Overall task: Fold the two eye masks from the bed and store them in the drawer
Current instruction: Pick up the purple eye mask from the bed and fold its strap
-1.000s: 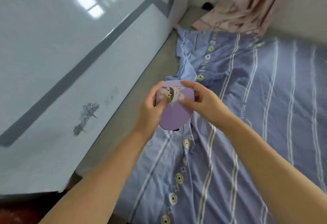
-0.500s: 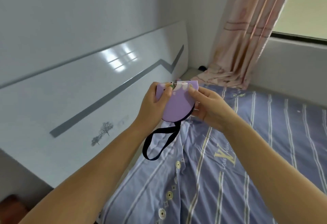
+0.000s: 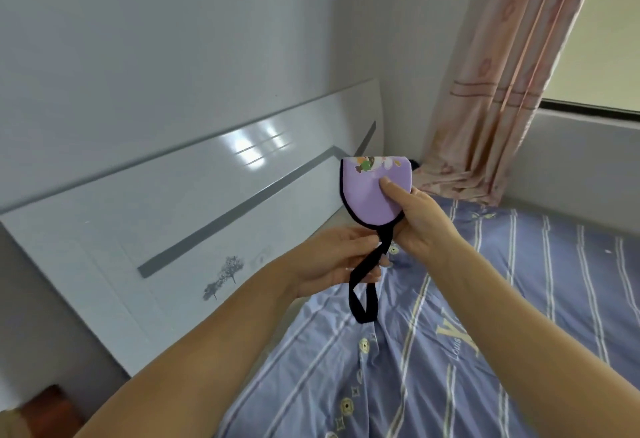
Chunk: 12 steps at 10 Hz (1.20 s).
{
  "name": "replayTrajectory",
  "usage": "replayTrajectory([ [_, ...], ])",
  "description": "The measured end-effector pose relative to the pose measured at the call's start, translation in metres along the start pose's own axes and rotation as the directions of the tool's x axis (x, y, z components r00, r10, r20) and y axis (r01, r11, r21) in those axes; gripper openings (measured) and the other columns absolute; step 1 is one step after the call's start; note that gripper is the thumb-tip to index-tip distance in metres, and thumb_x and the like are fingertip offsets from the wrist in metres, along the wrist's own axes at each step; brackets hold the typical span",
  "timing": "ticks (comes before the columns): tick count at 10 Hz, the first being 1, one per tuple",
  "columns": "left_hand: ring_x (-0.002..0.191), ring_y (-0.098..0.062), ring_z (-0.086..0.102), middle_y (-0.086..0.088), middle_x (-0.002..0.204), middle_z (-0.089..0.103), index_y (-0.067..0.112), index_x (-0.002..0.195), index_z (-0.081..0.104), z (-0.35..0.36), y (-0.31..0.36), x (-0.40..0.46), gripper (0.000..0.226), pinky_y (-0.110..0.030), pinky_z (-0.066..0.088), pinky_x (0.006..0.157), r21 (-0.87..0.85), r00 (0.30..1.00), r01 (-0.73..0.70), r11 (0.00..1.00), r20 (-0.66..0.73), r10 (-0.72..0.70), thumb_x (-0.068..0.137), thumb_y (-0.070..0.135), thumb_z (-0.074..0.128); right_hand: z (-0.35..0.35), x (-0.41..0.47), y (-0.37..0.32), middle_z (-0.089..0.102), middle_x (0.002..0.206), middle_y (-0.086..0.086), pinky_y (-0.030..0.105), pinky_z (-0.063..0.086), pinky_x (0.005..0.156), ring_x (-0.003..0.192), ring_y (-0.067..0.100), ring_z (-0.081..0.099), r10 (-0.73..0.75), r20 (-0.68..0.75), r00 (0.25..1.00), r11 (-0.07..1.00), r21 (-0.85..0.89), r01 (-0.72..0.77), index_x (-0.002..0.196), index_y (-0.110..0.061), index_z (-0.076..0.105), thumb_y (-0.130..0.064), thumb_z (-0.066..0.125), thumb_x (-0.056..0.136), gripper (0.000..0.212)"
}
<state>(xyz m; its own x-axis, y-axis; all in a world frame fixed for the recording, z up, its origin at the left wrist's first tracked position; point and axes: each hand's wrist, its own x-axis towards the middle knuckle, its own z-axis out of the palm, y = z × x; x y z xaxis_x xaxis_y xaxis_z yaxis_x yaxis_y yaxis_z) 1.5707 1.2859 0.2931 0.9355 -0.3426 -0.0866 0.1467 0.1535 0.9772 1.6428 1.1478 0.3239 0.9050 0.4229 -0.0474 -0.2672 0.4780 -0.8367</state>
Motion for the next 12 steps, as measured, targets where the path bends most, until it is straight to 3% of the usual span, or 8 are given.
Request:
replayTrajectory([
  [2, 0.033, -0.004, 0.03, 0.008, 0.041, 0.04, 0.015, 0.07, 0.049, 0.005, 0.007, 0.005, 0.026, -0.015, 0.044, 0.042, -0.219, 0.989, 0.1, 0.971, -0.082, -0.121, 0.095, 0.02, 0.049, -0.002, 0.001, -0.004, 0.077, 0.077, 0.0, 0.024, 0.058, 0.06, 0.071, 0.013, 0.072, -0.063, -0.019, 0.998, 0.998, -0.008, 0.063, 0.096, -0.005, 0.063, -0.011, 0.057, 0.089, 0.011],
  [4, 0.031, -0.013, 0.049, -0.002, 0.04, 0.055, 0.008, 0.07, 0.065, 0.028, -0.025, -0.005, 0.032, -0.022, 0.056, 0.052, -0.464, 0.869, 0.356, 0.811, 0.483, -0.105, 0.087, 0.03, 0.05, -0.014, 0.006, -0.018, 0.077, 0.078, -0.003, 0.023, 0.058, 0.062, 0.072, 0.011, 0.071, -0.096, -0.02, 0.995, 0.993, -0.069, 0.095, 0.094, -0.008, 0.064, -0.012, 0.057, 0.088, 0.009],
  [6, 0.095, -0.026, 0.053, -0.017, 0.098, 0.054, 0.003, 0.093, 0.054, 0.018, -0.051, 0.021, 0.016, -0.019, 0.046, 0.068, -0.26, 0.948, 0.137, 0.956, -0.245, -0.202, 0.094, -0.001, 0.039, -0.013, 0.008, -0.008, 0.077, 0.077, -0.001, 0.021, 0.056, 0.057, 0.07, 0.012, 0.072, -0.061, -0.009, 0.998, 0.997, -0.054, 0.06, 0.093, -0.007, 0.065, -0.012, 0.058, 0.088, 0.01],
  [8, 0.074, -0.018, 0.071, -0.015, 0.088, 0.071, -0.009, 0.109, 0.057, -0.013, 0.027, 0.02, 0.027, -0.023, 0.057, 0.071, -0.94, 0.983, -0.135, 0.314, -0.087, 0.162, 0.096, -0.002, 0.035, -0.026, 0.018, -0.002, 0.074, 0.071, 0.002, 0.02, 0.058, 0.054, 0.058, 0.01, 0.07, 0.029, -0.205, 0.978, 0.996, 0.093, -0.01, 0.09, -0.005, 0.062, -0.01, 0.059, 0.087, 0.006],
  [9, 0.069, -0.021, 0.073, -0.015, 0.077, 0.076, 0.006, 0.086, 0.07, 0.007, 0.021, 0.014, 0.032, -0.027, 0.06, 0.062, -0.355, 0.919, 0.209, 0.912, 0.391, -0.058, 0.092, 0.007, 0.039, -0.029, 0.025, -0.007, 0.07, 0.084, 0.006, 0.022, 0.059, 0.058, 0.062, 0.011, 0.069, -0.012, -0.218, 0.976, 0.998, 0.054, 0.024, 0.09, -0.005, 0.062, -0.009, 0.058, 0.088, 0.006],
  [10, 0.072, -0.019, 0.067, -0.018, 0.083, 0.071, 0.009, 0.083, 0.063, 0.014, -0.022, 0.031, 0.023, -0.023, 0.055, 0.07, 0.662, 0.943, 0.053, 0.747, 0.214, -0.256, 0.093, 0.014, 0.043, -0.026, 0.024, -0.011, 0.071, 0.087, 0.004, 0.023, 0.057, 0.056, 0.068, 0.013, 0.07, -0.09, -0.149, 0.985, 0.993, -0.087, 0.077, 0.09, -0.007, 0.064, -0.011, 0.058, 0.088, 0.007],
  [11, 0.076, -0.006, 0.059, 0.004, 0.082, 0.061, 0.027, 0.085, 0.05, 0.005, -0.02, 0.045, 0.024, -0.018, 0.051, 0.073, 0.496, 0.944, 0.093, 0.863, -0.32, 0.082, 0.094, 0.006, 0.044, -0.022, 0.017, -0.002, 0.076, 0.082, -0.001, 0.024, 0.057, 0.057, 0.072, 0.013, 0.071, -0.106, -0.024, 0.994, 0.985, -0.138, 0.102, 0.094, -0.009, 0.065, -0.012, 0.057, 0.089, 0.01],
  [12, 0.099, -0.014, 0.064, -0.003, 0.113, 0.066, 0.006, 0.125, 0.046, -0.012, 0.009, 0.057, 0.031, -0.011, 0.054, 0.063, -0.551, 0.855, -0.259, 0.793, -0.513, -0.077, 0.097, 0.0, 0.035, -0.023, 0.018, 0.0, 0.077, 0.079, -0.003, 0.022, 0.057, 0.059, 0.073, 0.011, 0.071, -0.091, -0.016, 0.996, 0.995, -0.029, 0.091, 0.095, -0.01, 0.065, -0.013, 0.056, 0.09, 0.011],
])
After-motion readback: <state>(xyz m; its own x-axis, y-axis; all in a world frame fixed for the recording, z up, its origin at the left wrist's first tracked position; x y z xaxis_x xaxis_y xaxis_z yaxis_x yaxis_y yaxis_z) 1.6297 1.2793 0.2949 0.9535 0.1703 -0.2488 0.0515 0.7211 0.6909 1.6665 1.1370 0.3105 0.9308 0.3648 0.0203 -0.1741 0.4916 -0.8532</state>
